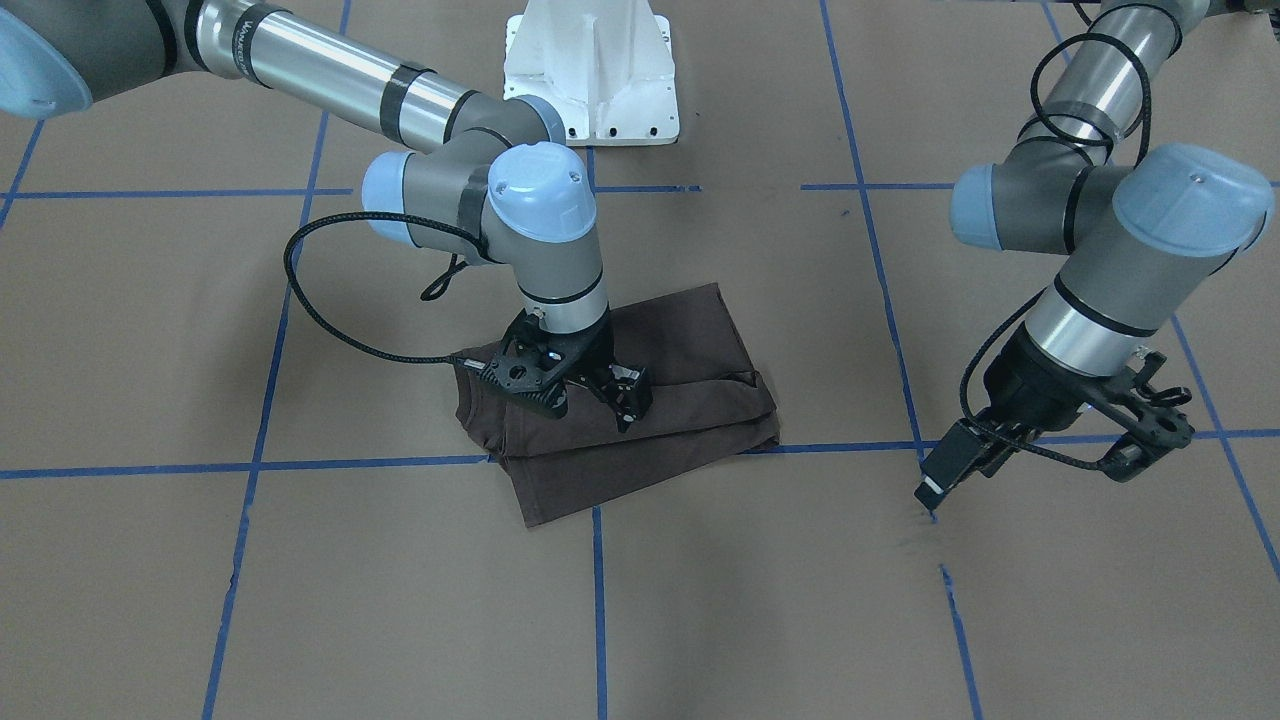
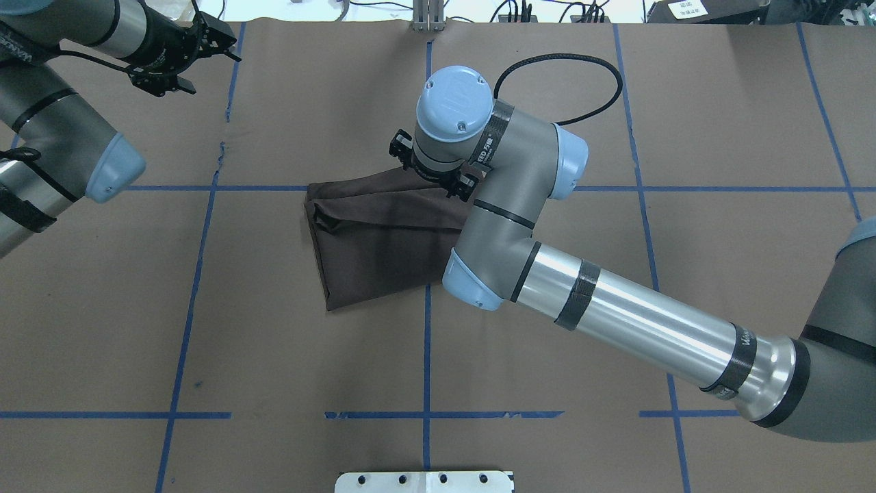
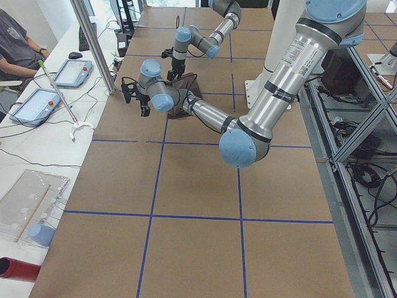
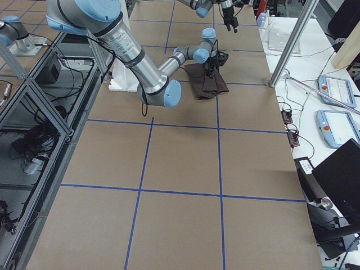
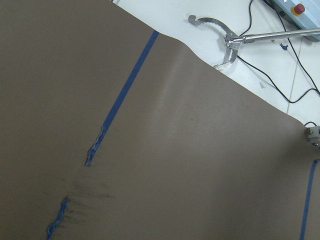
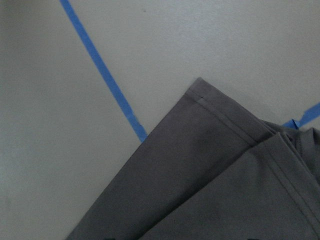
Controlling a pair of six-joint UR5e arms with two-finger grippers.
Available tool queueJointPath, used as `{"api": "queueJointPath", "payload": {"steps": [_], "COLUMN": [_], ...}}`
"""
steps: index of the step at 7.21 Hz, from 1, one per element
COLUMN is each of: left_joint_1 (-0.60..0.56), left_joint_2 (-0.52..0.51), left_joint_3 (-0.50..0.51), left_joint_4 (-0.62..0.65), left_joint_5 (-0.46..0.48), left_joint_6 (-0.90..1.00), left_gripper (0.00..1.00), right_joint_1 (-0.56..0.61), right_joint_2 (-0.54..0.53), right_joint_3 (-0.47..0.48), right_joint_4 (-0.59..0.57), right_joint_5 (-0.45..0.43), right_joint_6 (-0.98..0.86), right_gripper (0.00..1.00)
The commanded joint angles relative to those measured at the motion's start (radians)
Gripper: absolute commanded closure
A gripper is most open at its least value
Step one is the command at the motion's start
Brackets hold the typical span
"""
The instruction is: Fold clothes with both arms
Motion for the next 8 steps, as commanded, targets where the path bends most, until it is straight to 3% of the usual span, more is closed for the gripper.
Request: {"api": "queueJointPath", "payload": {"steps": [1,3,8], "left_joint_1": [0.001,0.002,0.004], "left_joint_2": [-0.004,-0.006,-0.009], "left_joint_3": [-0.001,-0.001,-0.005], "left_joint_4": [0.0,-0.001,-0.001], "left_joint_5": [0.001,-0.001,0.001], "left_joint_6": [-0.003,-0.007,-0.012], "left_gripper": [0.0,0.0,0.0], "right_joint_1": [-0.006,-0.012,-0.015], "right_joint_2": [-0.008,-0.002,-0.004], "right_joint_3": [-0.02,-0.026,-0.023], "right_joint_4": [-0.005,-0.115,-0.192], "right_joint_5": [-0.003,-0.002,0.049], "right_joint_6": [0.264,0.325,0.397], "right_gripper": [0.16,0.2,0.27]}}
